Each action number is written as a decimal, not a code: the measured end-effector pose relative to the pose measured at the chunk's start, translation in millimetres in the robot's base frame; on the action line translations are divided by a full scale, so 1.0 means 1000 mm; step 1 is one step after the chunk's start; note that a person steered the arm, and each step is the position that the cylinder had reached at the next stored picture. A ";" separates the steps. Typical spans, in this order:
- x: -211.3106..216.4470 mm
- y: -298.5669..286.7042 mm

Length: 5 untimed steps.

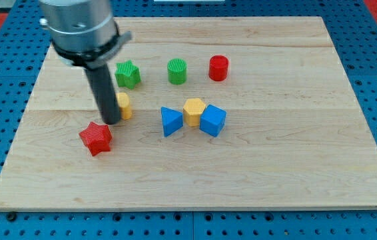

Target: Push the yellow heart into the blue triangle

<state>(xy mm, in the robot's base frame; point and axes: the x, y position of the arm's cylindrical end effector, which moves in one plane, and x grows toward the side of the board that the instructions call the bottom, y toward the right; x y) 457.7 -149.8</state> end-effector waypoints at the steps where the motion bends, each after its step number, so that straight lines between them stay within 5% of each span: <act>1: -0.028 -0.030; 5: -0.011 0.089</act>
